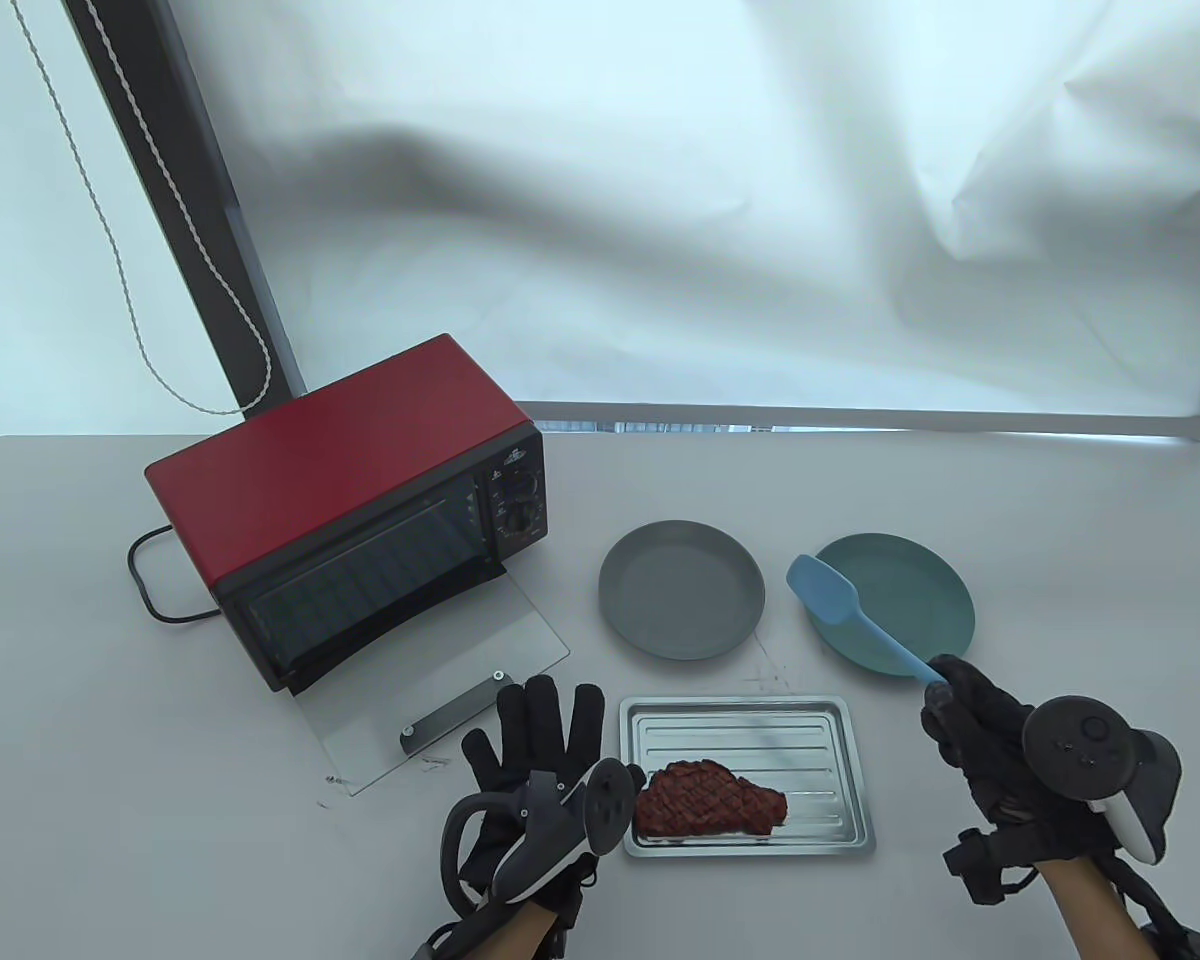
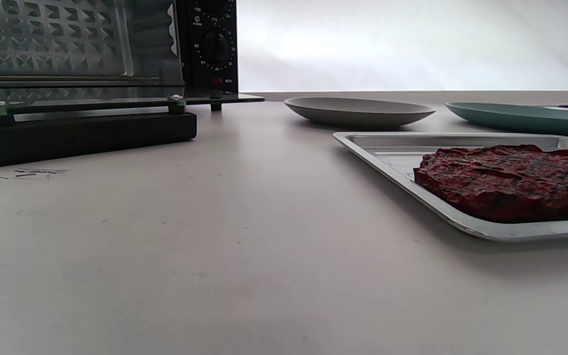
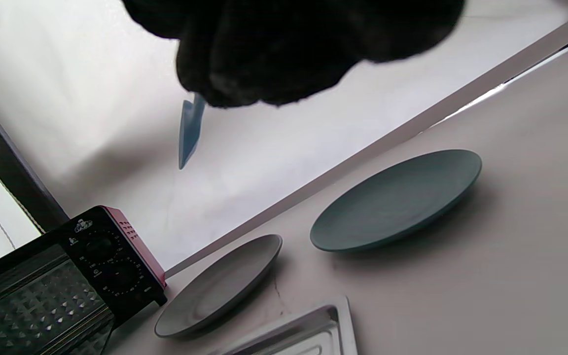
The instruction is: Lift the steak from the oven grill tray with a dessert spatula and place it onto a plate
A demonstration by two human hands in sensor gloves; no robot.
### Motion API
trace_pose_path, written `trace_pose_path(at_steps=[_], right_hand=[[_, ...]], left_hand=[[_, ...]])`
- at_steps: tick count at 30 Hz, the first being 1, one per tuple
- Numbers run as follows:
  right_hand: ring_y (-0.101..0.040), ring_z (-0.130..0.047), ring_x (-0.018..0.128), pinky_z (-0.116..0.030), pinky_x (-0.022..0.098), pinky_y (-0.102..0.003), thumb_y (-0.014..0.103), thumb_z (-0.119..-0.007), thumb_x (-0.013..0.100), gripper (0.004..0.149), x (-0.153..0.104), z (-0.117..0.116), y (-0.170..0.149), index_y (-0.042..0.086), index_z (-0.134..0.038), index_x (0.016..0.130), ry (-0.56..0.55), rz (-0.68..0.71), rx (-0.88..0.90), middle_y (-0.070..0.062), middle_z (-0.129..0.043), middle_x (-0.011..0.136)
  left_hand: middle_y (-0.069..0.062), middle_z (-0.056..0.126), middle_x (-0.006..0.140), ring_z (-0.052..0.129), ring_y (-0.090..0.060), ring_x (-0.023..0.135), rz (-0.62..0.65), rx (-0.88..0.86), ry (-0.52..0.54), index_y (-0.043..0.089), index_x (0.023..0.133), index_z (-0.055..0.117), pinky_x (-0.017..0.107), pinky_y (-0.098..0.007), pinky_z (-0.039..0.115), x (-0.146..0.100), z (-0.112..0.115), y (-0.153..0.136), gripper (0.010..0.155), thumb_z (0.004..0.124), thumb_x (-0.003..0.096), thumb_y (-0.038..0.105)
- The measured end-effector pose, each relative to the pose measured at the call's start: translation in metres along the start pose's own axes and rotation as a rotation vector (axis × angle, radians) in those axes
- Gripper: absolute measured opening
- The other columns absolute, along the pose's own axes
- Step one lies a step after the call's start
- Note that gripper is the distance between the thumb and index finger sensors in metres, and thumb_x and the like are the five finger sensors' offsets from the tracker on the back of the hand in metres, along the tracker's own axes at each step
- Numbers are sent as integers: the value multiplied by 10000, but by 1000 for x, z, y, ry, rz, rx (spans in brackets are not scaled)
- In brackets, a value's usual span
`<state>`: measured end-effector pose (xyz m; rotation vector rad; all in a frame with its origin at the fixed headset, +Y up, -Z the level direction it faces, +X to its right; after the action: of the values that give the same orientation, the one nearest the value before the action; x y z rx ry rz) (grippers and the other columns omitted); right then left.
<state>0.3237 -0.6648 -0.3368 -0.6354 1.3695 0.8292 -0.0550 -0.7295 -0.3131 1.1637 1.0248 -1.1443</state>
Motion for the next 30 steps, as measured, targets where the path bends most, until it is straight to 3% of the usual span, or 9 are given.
trace_pose_path(at_steps=[7,14,22,30], right_hand=[[-81,-954,306,-843,233,-239,393,-690,635,508,5,-2,-11,159,-604,1077,135,-34,75,65,-965,513],[-96,-974,283,-855,222,-253,410,-748,610,448,8,-3,-25,172,-772,988,250,-62,76,63,-999,465],[-119,-988,267,-860,221,-278,441,-771,590,429,10,-1,-45,165,-864,906,377,-113,66,55,-1021,416],[-148,-990,296,-856,248,-302,428,-798,582,428,10,-11,-60,167,-861,916,497,-155,56,29,-1025,440]], left_hand=[[-244,83,1237,154,-520,1133,44,-22,-113,229,1181,70,719,-785,295,5,22,7,901,479,544,718],[-205,58,1243,130,-474,1147,108,-13,-229,229,1167,35,810,-616,262,7,44,18,943,507,523,730],[-180,8,1240,84,-459,1151,113,-17,-335,253,1156,12,811,-642,235,10,66,20,942,506,516,738],[-166,-57,1229,28,-451,1148,86,-46,-400,282,1142,-23,795,-689,199,12,79,17,920,477,522,743]])
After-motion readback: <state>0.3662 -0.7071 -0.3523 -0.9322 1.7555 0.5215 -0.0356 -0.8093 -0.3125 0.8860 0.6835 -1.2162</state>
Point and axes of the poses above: the tracker on the back of each hand, its own y axis roughly to the thumb side, its own x axis roughly from the wrist to the fingertips, z = x × y, the point moved 5 cm from there along x, roughly from the wrist to the fingertips
